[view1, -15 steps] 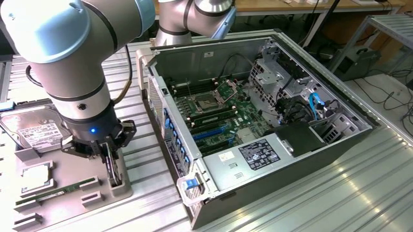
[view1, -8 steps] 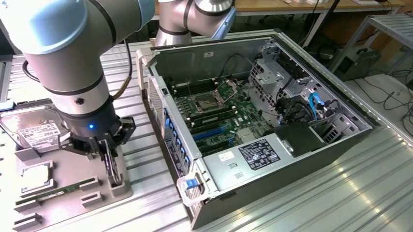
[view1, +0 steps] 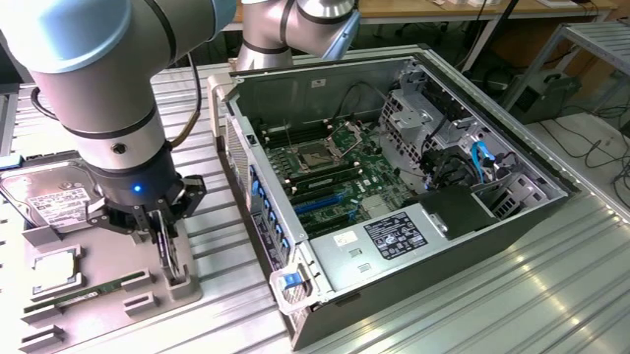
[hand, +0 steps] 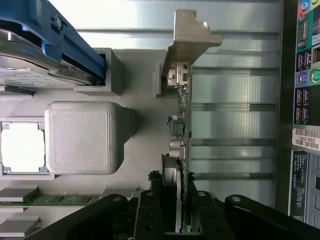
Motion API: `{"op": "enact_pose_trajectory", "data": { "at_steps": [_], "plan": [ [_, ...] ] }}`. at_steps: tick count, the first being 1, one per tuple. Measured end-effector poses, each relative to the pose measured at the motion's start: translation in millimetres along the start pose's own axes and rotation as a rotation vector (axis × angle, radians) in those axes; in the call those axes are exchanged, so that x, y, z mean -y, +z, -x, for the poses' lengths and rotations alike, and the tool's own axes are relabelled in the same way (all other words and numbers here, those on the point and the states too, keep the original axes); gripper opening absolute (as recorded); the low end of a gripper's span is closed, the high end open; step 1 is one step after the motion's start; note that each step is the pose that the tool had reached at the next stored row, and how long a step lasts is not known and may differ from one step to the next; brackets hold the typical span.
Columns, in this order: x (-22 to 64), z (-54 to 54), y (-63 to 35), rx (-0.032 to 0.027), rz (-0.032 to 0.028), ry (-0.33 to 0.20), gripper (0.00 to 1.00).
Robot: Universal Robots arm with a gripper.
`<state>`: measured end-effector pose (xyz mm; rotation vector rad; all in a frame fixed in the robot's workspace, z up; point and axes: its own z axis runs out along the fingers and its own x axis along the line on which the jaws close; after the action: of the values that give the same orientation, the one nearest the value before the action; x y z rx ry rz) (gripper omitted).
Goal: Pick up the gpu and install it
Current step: 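Pick up the gpu and move the gpu toward the slot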
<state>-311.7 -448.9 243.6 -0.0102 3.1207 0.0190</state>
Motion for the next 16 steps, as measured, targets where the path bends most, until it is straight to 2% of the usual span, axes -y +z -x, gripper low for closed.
{"op": "enact_pose_trajectory", "data": {
  "at_steps": [12, 16],
  "plan": [
    [-0.2, 0.8, -15.4, -0.0022, -0.0001, 0.0, 0.28],
    [-0.3, 1.0, -24.1, -0.0021, -0.0001, 0.0, 0.28]
  ]
}}
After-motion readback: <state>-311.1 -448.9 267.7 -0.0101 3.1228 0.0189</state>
